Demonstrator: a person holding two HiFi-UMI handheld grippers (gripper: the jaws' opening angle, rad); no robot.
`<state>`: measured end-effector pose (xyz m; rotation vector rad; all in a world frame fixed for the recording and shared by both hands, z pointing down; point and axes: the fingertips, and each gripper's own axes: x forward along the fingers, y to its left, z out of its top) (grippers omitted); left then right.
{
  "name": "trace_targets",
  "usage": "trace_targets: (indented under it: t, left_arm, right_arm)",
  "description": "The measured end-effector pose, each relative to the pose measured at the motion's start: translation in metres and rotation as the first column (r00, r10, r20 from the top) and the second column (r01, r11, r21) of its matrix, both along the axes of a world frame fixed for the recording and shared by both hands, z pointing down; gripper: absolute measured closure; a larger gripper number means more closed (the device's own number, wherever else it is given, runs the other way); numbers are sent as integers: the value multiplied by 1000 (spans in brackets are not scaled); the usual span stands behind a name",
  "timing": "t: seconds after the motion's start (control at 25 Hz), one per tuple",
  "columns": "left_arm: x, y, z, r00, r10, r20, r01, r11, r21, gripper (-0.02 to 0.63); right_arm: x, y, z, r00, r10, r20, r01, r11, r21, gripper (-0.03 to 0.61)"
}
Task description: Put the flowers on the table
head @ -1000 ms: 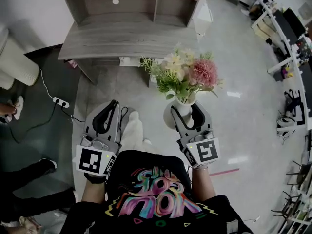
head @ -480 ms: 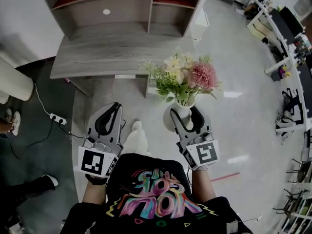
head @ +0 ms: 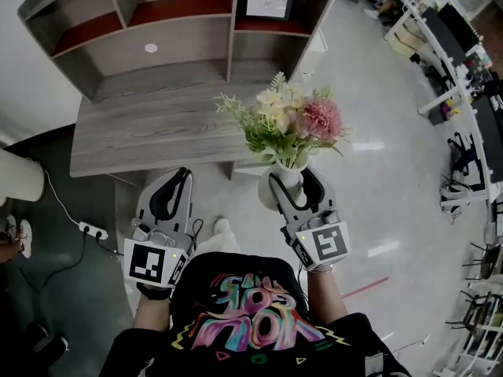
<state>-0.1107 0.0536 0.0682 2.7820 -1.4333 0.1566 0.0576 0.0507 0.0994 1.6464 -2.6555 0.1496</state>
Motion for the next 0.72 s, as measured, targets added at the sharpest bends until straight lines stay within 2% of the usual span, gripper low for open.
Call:
trace_targets:
  t: [0.36, 0.6, 0.72]
  left_arm:
    - [10, -9, -3, 999, 39, 2, -39, 999, -18, 575]
    - [18, -6, 3, 999, 44, -8, -44, 998, -48, 575]
    - [18, -5, 8, 999, 31, -13, -32, 998, -60, 575]
  right_arm:
    - [4, -6, 5, 999, -1, -52, -1, 999, -38, 316]
    - [3, -11, -11, 1000, -2, -16, 2, 1000, 13, 316]
    - [4, -13, -8, 1000, 0, -8, 0, 1000, -15, 316]
